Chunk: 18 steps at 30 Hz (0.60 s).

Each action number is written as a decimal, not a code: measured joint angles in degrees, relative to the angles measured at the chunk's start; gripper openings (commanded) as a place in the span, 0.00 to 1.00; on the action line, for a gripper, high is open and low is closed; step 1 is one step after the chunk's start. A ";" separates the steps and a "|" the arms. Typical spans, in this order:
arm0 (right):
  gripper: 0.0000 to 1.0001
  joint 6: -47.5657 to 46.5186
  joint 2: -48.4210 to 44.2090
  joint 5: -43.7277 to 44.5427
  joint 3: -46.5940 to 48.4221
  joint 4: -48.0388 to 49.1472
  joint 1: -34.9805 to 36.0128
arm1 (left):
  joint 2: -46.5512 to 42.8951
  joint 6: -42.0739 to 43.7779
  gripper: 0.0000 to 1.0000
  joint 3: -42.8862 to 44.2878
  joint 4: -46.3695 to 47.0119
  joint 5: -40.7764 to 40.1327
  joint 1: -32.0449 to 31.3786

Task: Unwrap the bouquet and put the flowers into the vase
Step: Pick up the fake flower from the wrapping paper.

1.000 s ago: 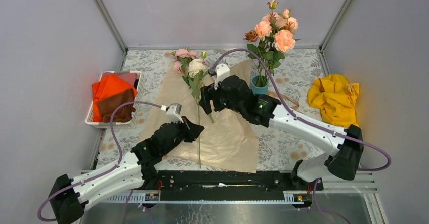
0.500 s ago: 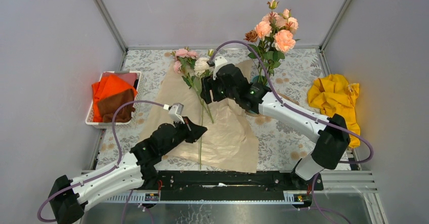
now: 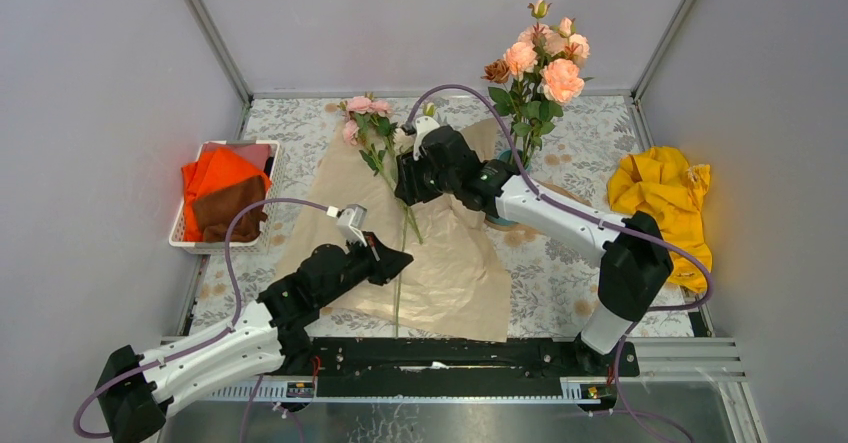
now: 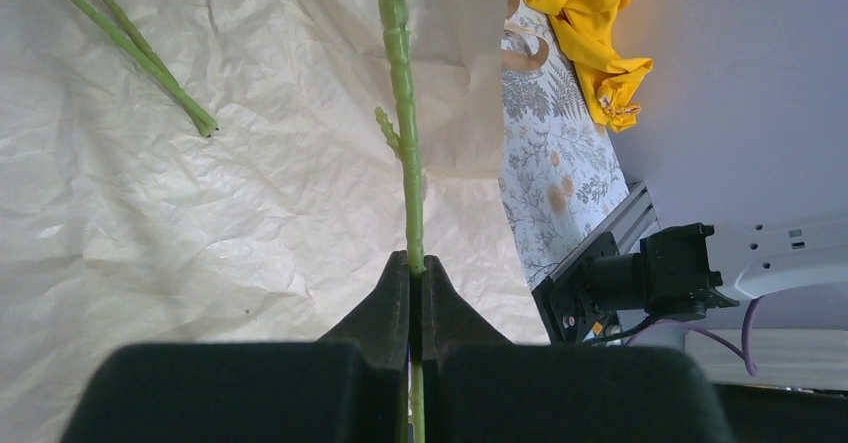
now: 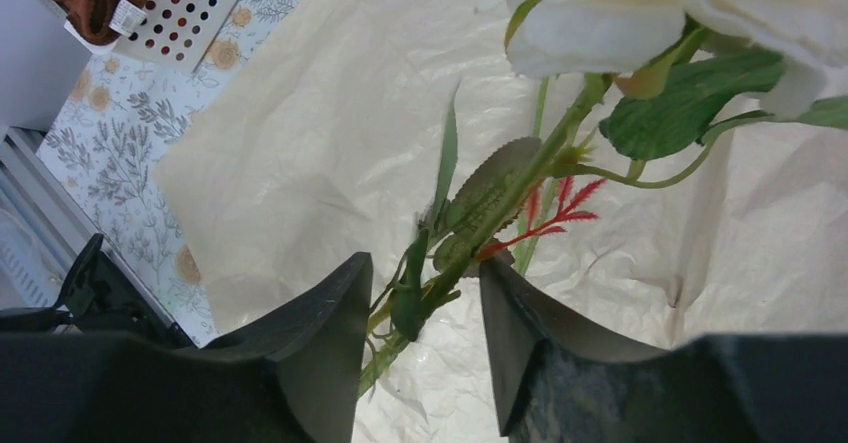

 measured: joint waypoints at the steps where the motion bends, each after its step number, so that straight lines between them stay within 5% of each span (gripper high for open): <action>1: 0.38 0.04 0.13 -0.17 -0.02 0.09 -0.09 | 0.00 0.00 0.00 0.00 0.00 0.22 0.00; 9: 0.01 1.68 0.20 -2.29 0.42 1.22 -0.48 | 0.17 0.02 0.00 -0.09 0.46 0.81 -0.37; 16: 0.00 2.69 0.22 -3.34 0.94 2.14 -0.48 | 0.26 -0.02 0.00 -0.57 1.77 0.74 -0.37; 18: 0.00 2.82 0.22 -3.39 0.94 2.36 -0.48 | 0.26 -0.02 0.08 -0.59 1.79 0.61 -0.37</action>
